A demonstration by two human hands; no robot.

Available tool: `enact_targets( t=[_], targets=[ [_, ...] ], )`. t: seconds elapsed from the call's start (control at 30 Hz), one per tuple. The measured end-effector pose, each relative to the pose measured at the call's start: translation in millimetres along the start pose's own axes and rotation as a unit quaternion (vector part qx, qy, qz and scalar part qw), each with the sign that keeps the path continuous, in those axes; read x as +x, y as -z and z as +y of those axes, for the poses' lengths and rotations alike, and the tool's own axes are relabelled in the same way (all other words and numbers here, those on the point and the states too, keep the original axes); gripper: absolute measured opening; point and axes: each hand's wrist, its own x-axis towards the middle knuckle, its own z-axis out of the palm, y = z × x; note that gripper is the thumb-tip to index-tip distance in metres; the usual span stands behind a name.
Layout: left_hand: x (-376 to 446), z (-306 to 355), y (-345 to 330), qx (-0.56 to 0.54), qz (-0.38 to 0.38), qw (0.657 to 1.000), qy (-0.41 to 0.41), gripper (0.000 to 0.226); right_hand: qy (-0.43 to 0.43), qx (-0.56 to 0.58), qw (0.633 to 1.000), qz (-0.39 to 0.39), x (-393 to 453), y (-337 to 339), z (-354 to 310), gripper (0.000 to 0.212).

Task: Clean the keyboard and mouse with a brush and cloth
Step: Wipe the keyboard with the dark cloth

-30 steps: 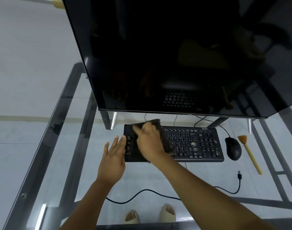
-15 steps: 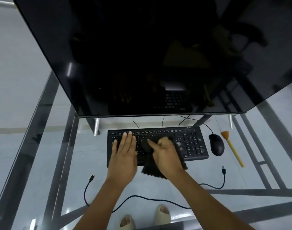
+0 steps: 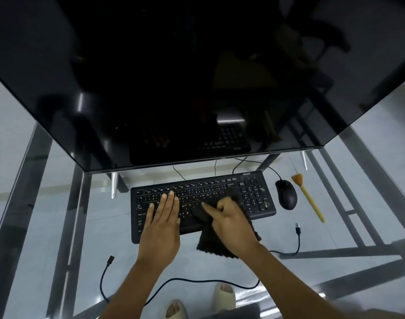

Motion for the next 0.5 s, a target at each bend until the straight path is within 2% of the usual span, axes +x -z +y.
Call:
enact_targets(
  t=[0.07,0.17,0.23,0.27,0.3,0.4,0.43,0.5],
  targets=[
    [-0.3,3.0,1.0,0.002,-0.003,1.000,0.005,0.054,0.011,-0.023,1.000,0.011,-5.3,-0.2,-1.6,0.036],
    [4.9,12.8,2.9,-0.011,-0.007,0.999,0.033,0.055,0.049,0.013,0.998,-0.022,-17.2,6.6,-7.3,0.019],
    [13.2,25.9,2.4,-0.009,-0.014,0.999,0.032,0.057,-0.005,-0.005,1.000,0.027,-14.6,16.5,16.2,0.038],
    [17.7,32.2,1.7,-0.010,-0.018,0.999,0.026,0.057,-0.051,-0.014,0.997,0.052,-14.7,21.3,26.4,0.041],
    [21.9,38.5,1.1,-0.011,-0.023,0.999,0.020,0.057,-0.057,-0.027,0.996,0.061,-16.8,23.1,33.1,0.043],
    [33.9,55.3,0.3,-0.017,-0.040,0.999,0.009,0.059,0.014,-0.050,0.999,-0.016,-28.0,26.5,21.7,0.046],
    [36.5,61.7,-1.6,-0.020,-0.046,0.999,0.006,0.060,0.032,-0.054,0.998,-0.011,-29.5,28.2,28.1,0.046],
    [37.3,66.7,-5.0,-0.025,-0.055,0.998,0.006,0.061,-0.002,-0.046,0.998,0.053,-26.8,33.6,43.4,0.046]
  ],
)
